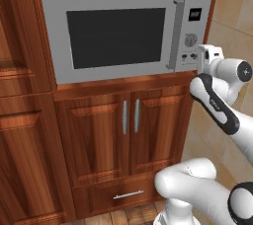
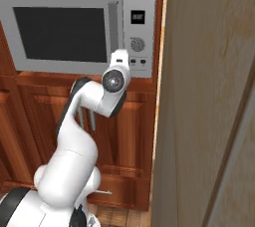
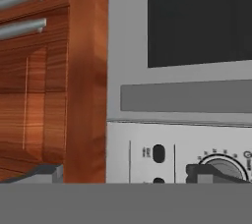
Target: Place the microwavable item in the microwave. Then, close the microwave door and press the start button.
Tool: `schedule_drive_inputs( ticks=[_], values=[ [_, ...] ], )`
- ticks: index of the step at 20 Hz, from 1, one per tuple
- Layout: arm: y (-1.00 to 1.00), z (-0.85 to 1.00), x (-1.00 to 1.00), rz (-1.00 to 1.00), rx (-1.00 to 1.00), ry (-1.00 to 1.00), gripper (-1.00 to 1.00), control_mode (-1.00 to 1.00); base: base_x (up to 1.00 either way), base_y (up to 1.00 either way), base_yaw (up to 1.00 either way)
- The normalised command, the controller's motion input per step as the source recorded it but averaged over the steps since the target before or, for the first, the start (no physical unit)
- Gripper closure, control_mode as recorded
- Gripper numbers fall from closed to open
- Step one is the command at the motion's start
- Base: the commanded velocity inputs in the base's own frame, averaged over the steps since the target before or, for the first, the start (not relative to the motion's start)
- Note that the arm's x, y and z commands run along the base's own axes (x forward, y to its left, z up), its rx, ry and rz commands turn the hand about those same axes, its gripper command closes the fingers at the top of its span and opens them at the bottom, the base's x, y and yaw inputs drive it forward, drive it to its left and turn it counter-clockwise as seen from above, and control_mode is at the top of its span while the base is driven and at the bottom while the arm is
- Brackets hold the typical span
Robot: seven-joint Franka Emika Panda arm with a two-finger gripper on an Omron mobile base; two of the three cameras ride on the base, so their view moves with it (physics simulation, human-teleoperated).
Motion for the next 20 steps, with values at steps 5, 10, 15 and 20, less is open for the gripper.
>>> schedule_drive_inputs(
  ticks=[5,10,15,20],
  values=[
    [-0.01,0.00,0.50,0.04,0.05,0.00,-1.00,-1.00,0.00,0.00,0.00],
    [-0.20,-0.02,0.29,0.14,0.07,0.00,-1.00,-1.00,0.00,0.00,0.00],
    [-0.25,-0.03,0.08,0.13,0.05,0.00,-1.00,-1.00,0.00,0.00,0.00],
    [-0.06,-0.13,0.07,0.06,0.01,0.00,-1.00,-1.00,0.00,0.00,0.00]
  ],
)
